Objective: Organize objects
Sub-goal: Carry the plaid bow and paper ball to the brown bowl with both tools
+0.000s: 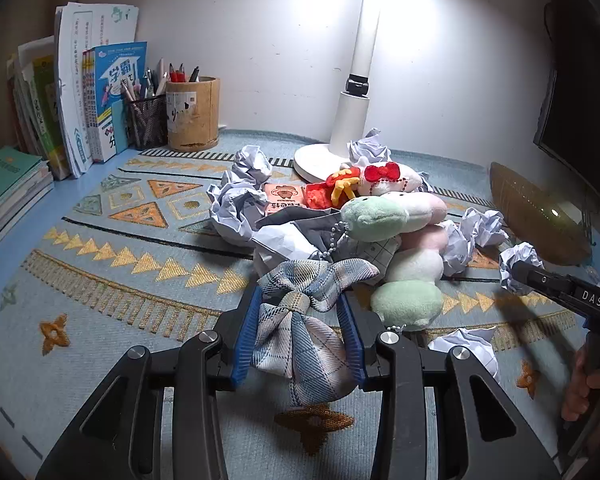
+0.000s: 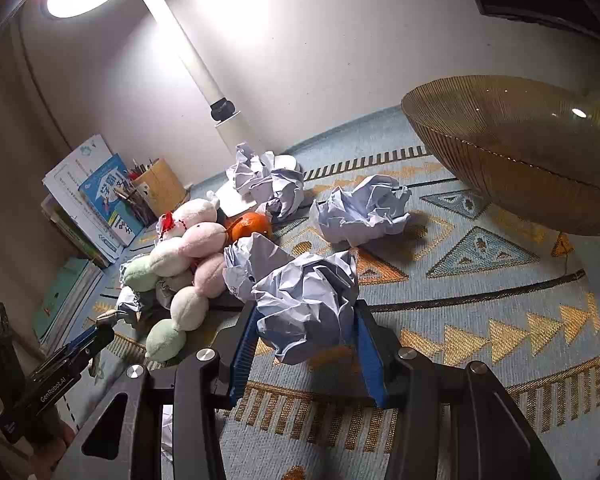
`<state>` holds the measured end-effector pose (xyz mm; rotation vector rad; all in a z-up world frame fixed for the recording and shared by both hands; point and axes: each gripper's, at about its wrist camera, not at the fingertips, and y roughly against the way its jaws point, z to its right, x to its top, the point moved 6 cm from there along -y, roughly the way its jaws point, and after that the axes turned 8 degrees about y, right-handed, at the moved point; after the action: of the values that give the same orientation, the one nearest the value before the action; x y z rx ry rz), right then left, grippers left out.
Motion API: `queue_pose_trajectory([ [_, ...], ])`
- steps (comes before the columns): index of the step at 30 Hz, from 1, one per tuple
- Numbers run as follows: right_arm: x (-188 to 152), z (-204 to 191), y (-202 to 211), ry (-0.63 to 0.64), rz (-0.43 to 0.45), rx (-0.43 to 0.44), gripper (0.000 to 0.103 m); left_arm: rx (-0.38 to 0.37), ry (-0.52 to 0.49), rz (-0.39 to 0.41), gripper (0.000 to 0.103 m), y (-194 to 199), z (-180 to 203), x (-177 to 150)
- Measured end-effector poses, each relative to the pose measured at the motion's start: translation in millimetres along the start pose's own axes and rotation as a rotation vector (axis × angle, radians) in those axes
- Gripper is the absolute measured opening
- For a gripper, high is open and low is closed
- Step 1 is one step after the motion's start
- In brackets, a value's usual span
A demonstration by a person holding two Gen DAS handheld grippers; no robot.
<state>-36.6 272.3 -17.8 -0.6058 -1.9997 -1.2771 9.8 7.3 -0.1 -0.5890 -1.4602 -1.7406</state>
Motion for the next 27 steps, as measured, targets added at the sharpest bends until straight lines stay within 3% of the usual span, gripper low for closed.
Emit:
queue_pose_trajectory([
  [6, -1, -3, -5, 0.017, -0.033, -0.012, 0.045, -0.019, 0.0, -0.022, 0.036, -4, 0, -2],
  [14, -2, -4, -8, 0.022, -0.044, -0.007, 0.045, -0.048, 0.002, 0.014, 0.036, 3, 3, 1],
  [20, -2, -1, -5, -0.008, -0.023, 0.034, 0.045, -0.072, 0.005, 0.073, 0.036, 14, 6, 4],
  [27, -1, 1, 2, -0.043, 0.013, 0.103, 0.045, -0.066, 0.006, 0.086, 0.036, 14, 29, 18],
])
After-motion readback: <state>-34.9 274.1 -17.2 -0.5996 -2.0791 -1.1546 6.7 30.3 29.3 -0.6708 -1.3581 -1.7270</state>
